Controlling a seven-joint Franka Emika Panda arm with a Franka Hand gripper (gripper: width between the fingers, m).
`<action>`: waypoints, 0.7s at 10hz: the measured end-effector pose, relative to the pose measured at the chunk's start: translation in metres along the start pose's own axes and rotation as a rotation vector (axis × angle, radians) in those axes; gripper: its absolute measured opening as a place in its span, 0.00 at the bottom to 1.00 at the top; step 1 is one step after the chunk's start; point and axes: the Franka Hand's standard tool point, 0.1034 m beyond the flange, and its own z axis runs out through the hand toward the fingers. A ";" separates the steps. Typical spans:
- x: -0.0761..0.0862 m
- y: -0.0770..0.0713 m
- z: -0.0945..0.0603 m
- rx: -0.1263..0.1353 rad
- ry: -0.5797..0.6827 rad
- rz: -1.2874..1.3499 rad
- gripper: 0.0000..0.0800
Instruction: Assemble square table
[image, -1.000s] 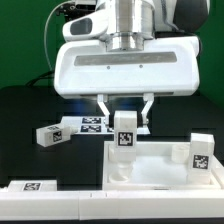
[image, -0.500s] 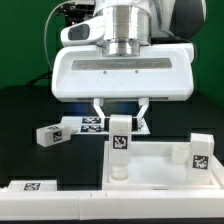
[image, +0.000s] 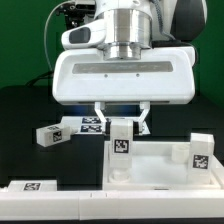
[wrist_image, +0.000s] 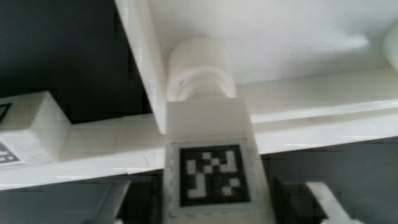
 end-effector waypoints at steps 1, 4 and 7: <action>-0.002 0.000 0.001 0.000 -0.004 -0.001 0.36; -0.004 -0.002 0.004 0.004 -0.025 -0.002 0.36; -0.002 -0.002 0.004 0.005 -0.040 -0.001 0.36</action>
Offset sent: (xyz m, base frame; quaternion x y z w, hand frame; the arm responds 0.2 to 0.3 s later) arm -0.0003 0.0039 -0.0055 -0.0022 -0.0424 -0.0069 0.9991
